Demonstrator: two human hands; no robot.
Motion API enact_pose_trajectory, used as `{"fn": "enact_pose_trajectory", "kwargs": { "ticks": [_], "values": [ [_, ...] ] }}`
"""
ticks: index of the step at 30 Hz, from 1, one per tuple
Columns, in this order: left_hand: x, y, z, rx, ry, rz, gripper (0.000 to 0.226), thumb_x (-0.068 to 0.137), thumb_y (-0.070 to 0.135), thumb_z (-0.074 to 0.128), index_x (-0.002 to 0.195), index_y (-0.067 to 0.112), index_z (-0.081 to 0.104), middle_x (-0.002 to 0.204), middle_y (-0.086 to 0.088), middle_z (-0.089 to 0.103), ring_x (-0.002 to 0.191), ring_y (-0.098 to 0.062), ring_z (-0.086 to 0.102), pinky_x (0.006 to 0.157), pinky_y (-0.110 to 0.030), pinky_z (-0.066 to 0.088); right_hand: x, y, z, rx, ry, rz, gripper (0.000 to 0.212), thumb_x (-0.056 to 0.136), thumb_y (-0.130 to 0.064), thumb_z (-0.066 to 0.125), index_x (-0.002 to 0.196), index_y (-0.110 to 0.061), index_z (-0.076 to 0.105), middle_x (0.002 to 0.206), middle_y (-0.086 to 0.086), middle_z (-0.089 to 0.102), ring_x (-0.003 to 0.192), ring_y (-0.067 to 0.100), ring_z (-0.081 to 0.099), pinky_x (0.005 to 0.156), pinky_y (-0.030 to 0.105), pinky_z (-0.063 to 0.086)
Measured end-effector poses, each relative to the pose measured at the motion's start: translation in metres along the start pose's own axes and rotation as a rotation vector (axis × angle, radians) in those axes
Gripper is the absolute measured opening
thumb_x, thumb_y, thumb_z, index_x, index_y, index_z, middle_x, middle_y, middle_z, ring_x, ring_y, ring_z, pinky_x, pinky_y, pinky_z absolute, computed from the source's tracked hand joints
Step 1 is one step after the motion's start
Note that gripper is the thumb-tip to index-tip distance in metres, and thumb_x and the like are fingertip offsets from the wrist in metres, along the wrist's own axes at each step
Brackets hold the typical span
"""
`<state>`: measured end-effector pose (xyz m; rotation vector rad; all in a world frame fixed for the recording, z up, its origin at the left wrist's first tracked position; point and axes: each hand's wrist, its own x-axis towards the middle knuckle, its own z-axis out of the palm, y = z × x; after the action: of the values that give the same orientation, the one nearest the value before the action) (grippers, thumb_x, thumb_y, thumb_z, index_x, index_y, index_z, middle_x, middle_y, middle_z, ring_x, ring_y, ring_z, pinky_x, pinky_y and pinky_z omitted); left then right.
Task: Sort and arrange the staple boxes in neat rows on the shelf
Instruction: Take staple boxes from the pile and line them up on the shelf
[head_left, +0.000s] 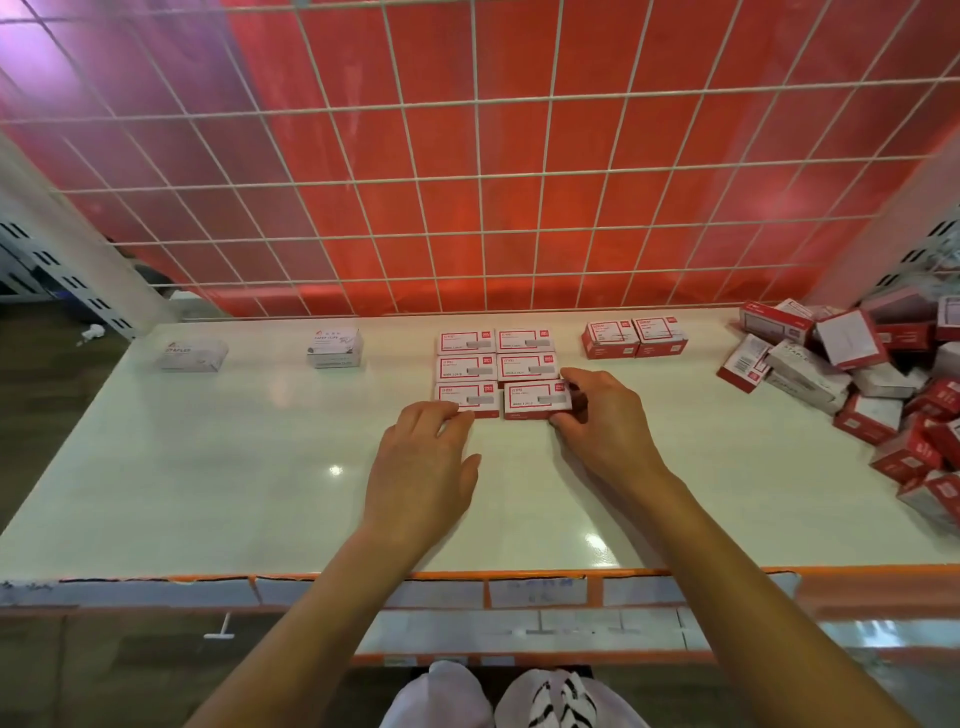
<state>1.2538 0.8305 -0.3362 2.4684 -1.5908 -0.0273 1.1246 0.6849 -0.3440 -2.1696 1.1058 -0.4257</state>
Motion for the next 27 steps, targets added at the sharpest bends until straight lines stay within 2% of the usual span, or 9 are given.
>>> {"fn": "enact_pose_trajectory", "kwargs": {
  "ticks": [3,6,8,13,21,27],
  "values": [
    [0.000,-0.002,-0.002,-0.031,0.006,0.003,0.044,0.081,0.027,0.073,0.121,0.012,0.064,0.122,-0.006,0.063,0.114,-0.026,0.056,0.090,-0.040,0.050,0.001,-0.002,0.005,0.013,0.014,0.009,0.047,0.086,-0.021,0.068,0.130,-0.019,0.054,0.127,0.000,0.061,0.112,0.019,0.060,0.098,0.033,0.046],
    [-0.001,-0.002,-0.005,-0.054,-0.018,0.013,0.047,0.093,0.033,0.057,0.137,0.017,0.050,0.139,-0.001,0.051,0.128,-0.019,0.043,0.104,-0.034,0.039,0.000,-0.003,0.008,0.002,0.027,0.023,0.045,0.087,-0.023,0.067,0.130,-0.019,0.054,0.127,-0.001,0.062,0.111,0.019,0.061,0.097,0.032,0.046],
    [0.000,-0.004,-0.005,-0.053,-0.028,0.019,0.049,0.096,0.037,0.048,0.142,0.021,0.042,0.145,0.003,0.043,0.133,-0.015,0.035,0.109,-0.030,0.033,0.000,-0.005,0.009,-0.004,0.038,0.026,0.043,0.088,-0.023,0.066,0.129,-0.018,0.054,0.126,-0.001,0.062,0.110,0.019,0.062,0.096,0.032,0.047],
    [0.002,-0.007,-0.006,-0.066,-0.041,0.027,0.051,0.098,0.041,0.043,0.146,0.025,0.035,0.149,0.007,0.037,0.135,-0.011,0.031,0.111,-0.026,0.030,-0.002,-0.009,0.013,-0.012,0.059,0.050,0.040,0.089,-0.023,0.064,0.128,-0.017,0.055,0.126,-0.001,0.062,0.110,0.020,0.062,0.095,0.032,0.048],
    [0.009,-0.003,-0.007,-0.054,-0.063,0.094,0.051,0.097,0.041,0.044,0.145,0.026,0.035,0.148,0.008,0.037,0.136,-0.011,0.031,0.111,-0.027,0.029,-0.006,-0.015,0.015,-0.015,0.098,0.088,0.037,0.088,-0.027,0.065,0.123,-0.019,0.058,0.122,-0.001,0.064,0.109,0.018,0.062,0.093,0.028,0.048],
    [0.028,0.022,-0.008,-0.056,-0.095,0.212,0.051,0.098,0.040,0.046,0.145,0.027,0.035,0.149,0.007,0.036,0.137,-0.013,0.029,0.115,-0.031,0.024,-0.028,-0.011,0.008,-0.192,0.136,0.137,0.044,0.093,-0.031,0.057,0.134,-0.018,0.048,0.136,0.003,0.051,0.122,0.019,0.046,0.103,0.027,0.035]
  ]
}}
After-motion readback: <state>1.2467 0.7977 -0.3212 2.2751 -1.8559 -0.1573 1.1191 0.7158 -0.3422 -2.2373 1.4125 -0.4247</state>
